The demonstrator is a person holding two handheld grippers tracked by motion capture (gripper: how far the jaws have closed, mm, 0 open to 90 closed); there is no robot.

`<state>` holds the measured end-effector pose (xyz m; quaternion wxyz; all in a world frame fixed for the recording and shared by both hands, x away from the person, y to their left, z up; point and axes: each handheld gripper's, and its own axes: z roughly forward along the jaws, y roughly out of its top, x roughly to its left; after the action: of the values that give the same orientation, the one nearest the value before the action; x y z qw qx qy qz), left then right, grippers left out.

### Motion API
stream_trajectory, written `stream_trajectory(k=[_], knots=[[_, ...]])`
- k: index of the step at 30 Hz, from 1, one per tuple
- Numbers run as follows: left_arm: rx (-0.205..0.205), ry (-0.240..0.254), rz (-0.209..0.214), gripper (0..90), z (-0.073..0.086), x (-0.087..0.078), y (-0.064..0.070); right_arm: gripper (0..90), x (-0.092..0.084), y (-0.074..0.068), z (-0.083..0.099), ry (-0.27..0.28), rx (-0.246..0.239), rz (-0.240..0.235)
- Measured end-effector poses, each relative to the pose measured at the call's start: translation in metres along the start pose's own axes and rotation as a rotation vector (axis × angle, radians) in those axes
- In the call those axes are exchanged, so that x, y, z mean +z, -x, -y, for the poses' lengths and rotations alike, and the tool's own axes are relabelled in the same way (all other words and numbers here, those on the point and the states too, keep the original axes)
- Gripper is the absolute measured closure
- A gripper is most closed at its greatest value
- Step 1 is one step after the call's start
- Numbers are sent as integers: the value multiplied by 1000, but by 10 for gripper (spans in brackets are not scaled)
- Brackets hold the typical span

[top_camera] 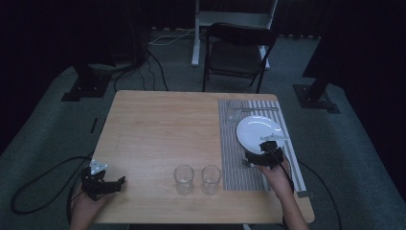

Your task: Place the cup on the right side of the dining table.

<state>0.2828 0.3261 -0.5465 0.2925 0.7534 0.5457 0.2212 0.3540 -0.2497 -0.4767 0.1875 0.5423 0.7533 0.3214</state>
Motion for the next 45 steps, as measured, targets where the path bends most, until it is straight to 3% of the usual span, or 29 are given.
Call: stream_trajectory(k=[5,8,14,22,26,35,40,45], knots=[[0,0,0,2,0,0,0,125,-5,1,15,0,6,-1],[0,-1,0,2,0,0,0,117,-7,-1,23,-2,1,47],[-3,0,0,2,0,0,0,117,-10,3,40,11,41,40],[-2,0,0,2,0,0,0,117,-13,6,65,21,48,57],[-2,0,0,2,0,0,0,117,-17,10,78,29,60,101],[-3,1,0,2,0,0,0,117,-21,18,107,-15,83,105],[-3,0,0,2,0,0,0,117,-26,20,118,29,97,106],[-3,1,0,2,0,0,0,117,-29,20,128,25,84,125]])
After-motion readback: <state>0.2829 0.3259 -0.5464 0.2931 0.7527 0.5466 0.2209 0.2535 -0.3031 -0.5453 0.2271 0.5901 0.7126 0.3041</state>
